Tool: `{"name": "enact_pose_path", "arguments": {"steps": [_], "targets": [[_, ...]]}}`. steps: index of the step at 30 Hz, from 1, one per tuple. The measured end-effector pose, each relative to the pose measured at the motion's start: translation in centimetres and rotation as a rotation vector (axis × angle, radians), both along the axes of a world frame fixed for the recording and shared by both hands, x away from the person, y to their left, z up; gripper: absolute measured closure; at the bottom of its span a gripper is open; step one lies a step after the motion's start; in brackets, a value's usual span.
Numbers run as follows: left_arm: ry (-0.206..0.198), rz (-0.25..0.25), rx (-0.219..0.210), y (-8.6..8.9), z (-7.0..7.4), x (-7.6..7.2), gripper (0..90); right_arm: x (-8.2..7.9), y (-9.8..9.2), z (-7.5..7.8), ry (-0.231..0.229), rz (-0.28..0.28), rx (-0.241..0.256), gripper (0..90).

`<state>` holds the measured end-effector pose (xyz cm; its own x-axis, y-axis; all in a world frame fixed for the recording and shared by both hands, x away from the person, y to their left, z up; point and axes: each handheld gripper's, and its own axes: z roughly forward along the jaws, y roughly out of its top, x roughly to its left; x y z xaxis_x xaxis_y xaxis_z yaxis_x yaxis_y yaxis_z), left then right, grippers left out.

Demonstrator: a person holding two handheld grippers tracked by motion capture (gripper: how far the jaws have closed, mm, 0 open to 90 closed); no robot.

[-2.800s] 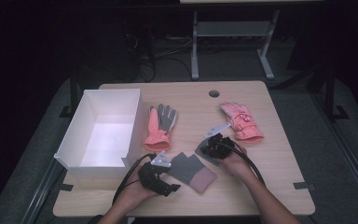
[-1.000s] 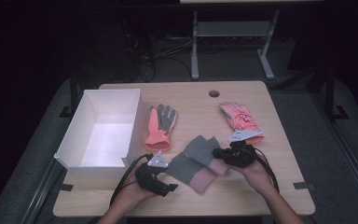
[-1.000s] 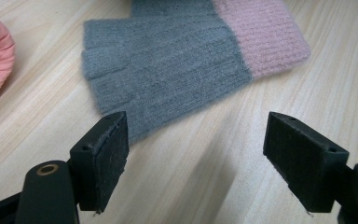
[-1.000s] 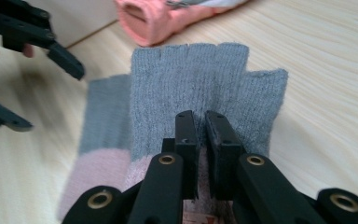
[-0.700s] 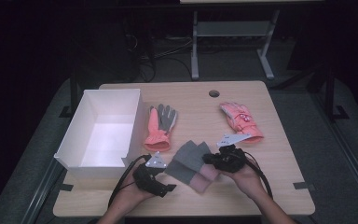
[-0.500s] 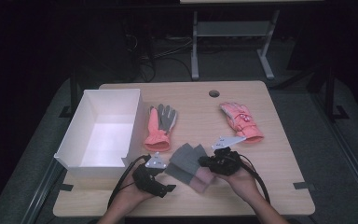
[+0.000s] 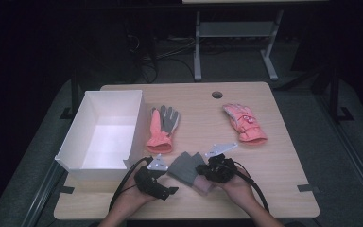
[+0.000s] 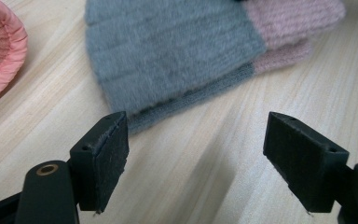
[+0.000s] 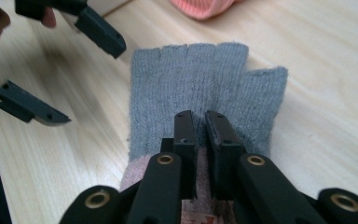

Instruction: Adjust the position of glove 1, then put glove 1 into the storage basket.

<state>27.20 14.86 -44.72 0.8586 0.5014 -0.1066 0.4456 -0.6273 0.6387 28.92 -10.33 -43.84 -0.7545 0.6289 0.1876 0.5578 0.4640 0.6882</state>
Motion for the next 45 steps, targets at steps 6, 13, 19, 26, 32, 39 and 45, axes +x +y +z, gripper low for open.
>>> {"name": "enact_pose_path", "arguments": {"steps": [6,13,19,26,32,39,45], "targets": [[-0.003,-0.001,-0.001,0.0,0.0,0.0,21.8,0.2,-0.1,-0.5,0.02,0.019,0.004,67.2],[-0.016,-0.011,-0.026,0.3,0.7,-0.1,43.0,0.5,-1.7,0.8,-0.046,0.055,0.011,58.8],[0.035,-0.017,-0.077,-0.1,1.0,-0.1,88.9,1.0,-4.5,1.2,-0.103,0.058,-0.032,89.4],[0.052,-0.008,-0.03,-1.5,0.3,0.4,89.6,1.2,-6.3,-0.8,-0.068,0.093,-0.112,90.0],[0.045,-0.002,-0.01,-2.5,0.1,1.0,89.6,1.4,-5.3,-1.6,-0.047,0.128,-0.137,90.0],[0.058,0.006,0.005,-3.1,-0.3,2.4,89.6,1.2,-5.1,-1.7,-0.033,0.146,-0.137,90.0],[0.07,0.014,-0.008,-3.3,-0.4,3.9,89.6,1.0,-5.3,-1.7,-0.023,0.153,-0.13,90.0]]}}
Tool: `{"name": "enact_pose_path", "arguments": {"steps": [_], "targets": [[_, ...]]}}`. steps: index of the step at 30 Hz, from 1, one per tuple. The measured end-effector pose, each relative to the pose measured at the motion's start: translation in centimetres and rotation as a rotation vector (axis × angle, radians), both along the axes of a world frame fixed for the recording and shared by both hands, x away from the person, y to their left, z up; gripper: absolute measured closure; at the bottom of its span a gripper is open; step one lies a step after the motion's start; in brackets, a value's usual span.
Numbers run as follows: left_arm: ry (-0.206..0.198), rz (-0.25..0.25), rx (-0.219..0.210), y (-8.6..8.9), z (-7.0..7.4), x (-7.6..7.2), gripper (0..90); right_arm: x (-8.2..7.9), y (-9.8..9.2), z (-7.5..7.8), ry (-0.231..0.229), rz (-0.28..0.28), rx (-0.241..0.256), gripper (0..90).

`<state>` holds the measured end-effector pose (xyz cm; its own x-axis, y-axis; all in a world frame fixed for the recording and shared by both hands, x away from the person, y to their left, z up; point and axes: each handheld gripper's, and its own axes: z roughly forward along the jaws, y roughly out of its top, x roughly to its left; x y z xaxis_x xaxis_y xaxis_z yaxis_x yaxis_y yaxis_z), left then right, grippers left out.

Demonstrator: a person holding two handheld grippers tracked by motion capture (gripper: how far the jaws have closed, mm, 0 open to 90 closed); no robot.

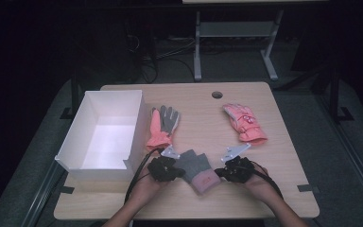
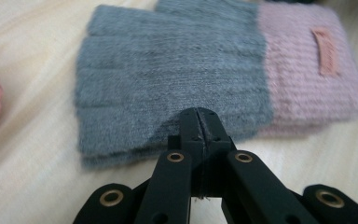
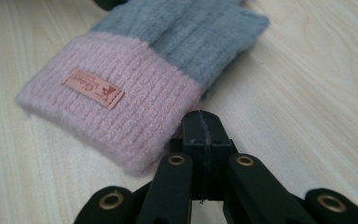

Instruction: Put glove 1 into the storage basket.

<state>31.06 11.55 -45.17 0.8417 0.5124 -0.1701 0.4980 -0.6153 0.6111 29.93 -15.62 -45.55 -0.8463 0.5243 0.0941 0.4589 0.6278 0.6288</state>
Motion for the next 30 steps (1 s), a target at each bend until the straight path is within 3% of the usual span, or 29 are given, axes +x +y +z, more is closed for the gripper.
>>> {"name": "enact_pose_path", "arguments": {"steps": [2,12,15,20,24,27,30], "targets": [[0.0,0.018,-0.017,-0.4,0.1,0.4,89.6,-0.1,0.0,0.0,0.003,0.001,-0.001,90.0],[-0.018,0.002,-0.017,-2.2,0.5,3.2,89.6,-1.3,0.1,0.1,0.027,0.027,0.003,90.0],[-0.014,0.015,-0.045,-3.0,0.4,3.9,89.7,-1.5,0.3,0.1,0.023,0.045,0.003,90.0],[-0.011,-0.012,-0.054,-3.7,0.3,5.1,89.6,-1.9,1.1,-0.1,0.034,0.073,0.01,90.0],[0.002,-0.016,-0.077,-4.4,0.2,5.5,89.6,-2.1,2.0,-0.2,0.026,0.105,0.002,90.0],[0.005,-0.049,-0.059,-4.6,0.3,5.8,89.7,-2.3,2.7,-0.3,0.017,0.136,0.005,90.0],[0.009,-0.05,-0.074,-4.9,0.3,5.7,89.7,-2.6,3.6,-0.3,0.025,0.152,0.014,90.0]]}}
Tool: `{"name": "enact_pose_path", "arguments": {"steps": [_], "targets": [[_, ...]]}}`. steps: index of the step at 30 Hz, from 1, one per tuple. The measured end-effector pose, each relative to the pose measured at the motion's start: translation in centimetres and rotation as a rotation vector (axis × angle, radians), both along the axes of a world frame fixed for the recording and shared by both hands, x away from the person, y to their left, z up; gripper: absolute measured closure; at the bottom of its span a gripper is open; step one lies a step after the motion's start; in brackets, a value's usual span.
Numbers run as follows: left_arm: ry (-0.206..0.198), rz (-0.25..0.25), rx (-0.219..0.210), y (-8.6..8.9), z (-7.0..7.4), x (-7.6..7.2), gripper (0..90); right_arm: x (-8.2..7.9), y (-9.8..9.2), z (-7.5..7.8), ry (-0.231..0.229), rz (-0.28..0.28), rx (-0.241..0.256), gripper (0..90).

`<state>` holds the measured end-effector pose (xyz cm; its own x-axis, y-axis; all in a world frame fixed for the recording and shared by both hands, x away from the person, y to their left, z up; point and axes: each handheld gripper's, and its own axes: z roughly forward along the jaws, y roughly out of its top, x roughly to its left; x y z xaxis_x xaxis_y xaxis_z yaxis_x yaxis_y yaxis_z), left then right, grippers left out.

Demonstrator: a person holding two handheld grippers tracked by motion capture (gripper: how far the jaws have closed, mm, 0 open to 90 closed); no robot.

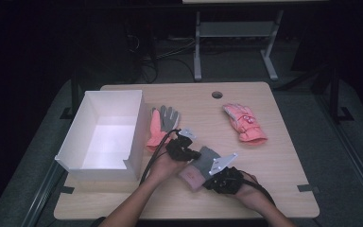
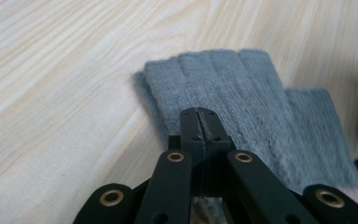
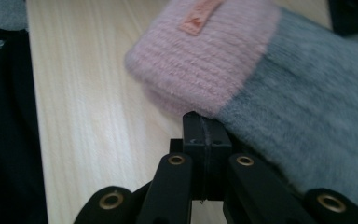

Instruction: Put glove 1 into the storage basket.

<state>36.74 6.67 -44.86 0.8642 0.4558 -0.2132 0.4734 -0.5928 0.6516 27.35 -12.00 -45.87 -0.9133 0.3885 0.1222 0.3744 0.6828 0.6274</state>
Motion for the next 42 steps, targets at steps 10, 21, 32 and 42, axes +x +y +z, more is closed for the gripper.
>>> {"name": "enact_pose_path", "arguments": {"steps": [10,21,32,42], "targets": [[0.009,0.036,-0.018,1.4,1.8,-0.8,76.4,-0.3,-1.1,0.6,0.003,-0.026,0.029,85.8],[-0.003,0.011,0.044,1.2,2.2,-2.8,31.6,-1.2,-5.7,1.3,-0.02,-0.193,0.065,54.6],[-0.021,0.002,0.117,-1.0,1.1,-4.1,13.9,-2.3,-11.1,0.8,-0.042,-0.433,0.075,13.5],[-0.012,0.0,0.152,-1.8,-0.4,-3.8,13.0,-1.9,-11.5,0.5,-0.052,-0.461,0.09,13.3]]}}
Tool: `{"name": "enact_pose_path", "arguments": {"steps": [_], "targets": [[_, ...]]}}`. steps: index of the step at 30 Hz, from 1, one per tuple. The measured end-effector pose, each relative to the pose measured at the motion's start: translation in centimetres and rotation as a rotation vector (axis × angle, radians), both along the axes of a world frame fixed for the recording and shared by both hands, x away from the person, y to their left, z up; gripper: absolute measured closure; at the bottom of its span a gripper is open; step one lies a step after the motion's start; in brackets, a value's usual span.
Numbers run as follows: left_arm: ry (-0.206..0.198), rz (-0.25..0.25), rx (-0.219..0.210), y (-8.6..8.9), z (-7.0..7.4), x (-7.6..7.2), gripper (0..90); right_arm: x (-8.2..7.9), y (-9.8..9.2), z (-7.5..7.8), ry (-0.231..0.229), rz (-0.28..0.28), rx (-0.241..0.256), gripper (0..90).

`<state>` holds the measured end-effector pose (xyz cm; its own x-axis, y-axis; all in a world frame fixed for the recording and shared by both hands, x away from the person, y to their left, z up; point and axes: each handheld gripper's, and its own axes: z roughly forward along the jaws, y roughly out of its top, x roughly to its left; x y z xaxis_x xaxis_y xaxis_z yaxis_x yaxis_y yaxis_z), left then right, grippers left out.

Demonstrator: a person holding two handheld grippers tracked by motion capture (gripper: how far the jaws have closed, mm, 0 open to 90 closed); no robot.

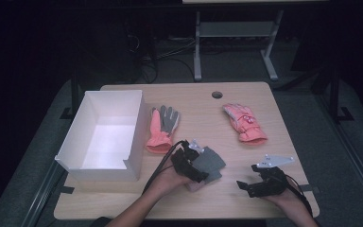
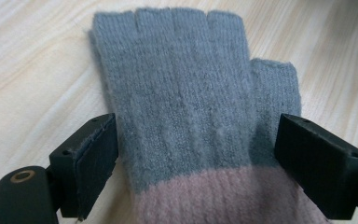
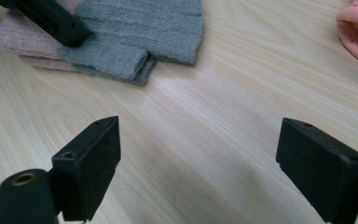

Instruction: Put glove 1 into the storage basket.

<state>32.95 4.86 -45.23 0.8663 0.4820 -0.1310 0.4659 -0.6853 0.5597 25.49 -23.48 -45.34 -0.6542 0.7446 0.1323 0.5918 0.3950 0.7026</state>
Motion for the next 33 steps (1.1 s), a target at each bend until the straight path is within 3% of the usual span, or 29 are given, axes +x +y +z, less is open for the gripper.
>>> {"name": "enact_pose_path", "arguments": {"steps": [16,19,25,33], "targets": [[0.005,0.009,0.003,-0.21,-0.5,-0.04,15.5,0.13,-0.28,-0.01,-0.013,-0.032,-0.002,13.4],[0.017,-0.03,-0.011,-0.21,-0.29,-0.11,28.8,0.11,-0.36,0.02,-0.011,-0.04,0.002,13.4],[0.068,-0.059,-0.043,-0.28,-0.17,-0.06,50.7,0.18,-0.24,0.02,-0.019,-0.039,-0.003,13.4],[0.131,-0.069,-0.064,-0.19,0.19,0.5,60.3,0.23,-0.42,-0.21,-0.03,-0.066,0.005,13.4]]}}
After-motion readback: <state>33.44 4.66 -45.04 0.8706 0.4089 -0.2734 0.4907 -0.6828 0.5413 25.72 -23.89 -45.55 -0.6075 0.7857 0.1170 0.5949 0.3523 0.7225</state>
